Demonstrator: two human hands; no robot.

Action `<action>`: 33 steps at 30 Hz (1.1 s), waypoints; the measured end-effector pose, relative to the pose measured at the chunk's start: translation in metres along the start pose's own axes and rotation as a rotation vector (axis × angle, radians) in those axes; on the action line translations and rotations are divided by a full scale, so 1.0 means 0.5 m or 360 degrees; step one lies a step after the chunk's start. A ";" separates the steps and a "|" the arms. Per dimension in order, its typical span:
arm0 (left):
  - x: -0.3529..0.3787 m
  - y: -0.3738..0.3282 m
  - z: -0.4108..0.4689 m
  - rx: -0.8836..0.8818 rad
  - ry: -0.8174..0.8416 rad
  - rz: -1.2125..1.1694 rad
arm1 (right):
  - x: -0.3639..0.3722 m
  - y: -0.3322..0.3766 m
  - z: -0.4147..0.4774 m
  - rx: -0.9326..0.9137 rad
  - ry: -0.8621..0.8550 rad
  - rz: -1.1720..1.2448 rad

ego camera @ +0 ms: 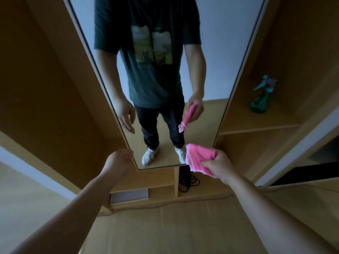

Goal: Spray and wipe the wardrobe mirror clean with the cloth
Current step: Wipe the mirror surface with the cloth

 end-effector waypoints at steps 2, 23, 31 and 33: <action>-0.042 -0.050 -0.007 0.0099 -0.0070 -0.0136 | 0.000 0.089 -0.022 -0.0191 0.0116 0.0033; -0.470 -0.394 -0.049 0.0593 -0.0394 -0.0833 | -0.089 0.645 -0.131 -0.1327 0.0345 0.0549; -0.638 -0.476 -0.041 0.0587 -0.0842 -0.1019 | -0.169 0.763 -0.145 -0.1498 0.0092 0.0677; -0.699 -0.502 -0.033 0.0583 -0.1003 -0.1091 | -0.184 0.799 -0.151 -0.1564 0.0063 0.0717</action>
Point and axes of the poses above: each hand's wrist, its own z-axis towards the middle knuckle, its own x-axis out of the palm, y = z × x, the point moved 2 cm from there along z, towards the middle knuckle, and after that the axes turned 11 degrees about -y, right-handed, at the moved point
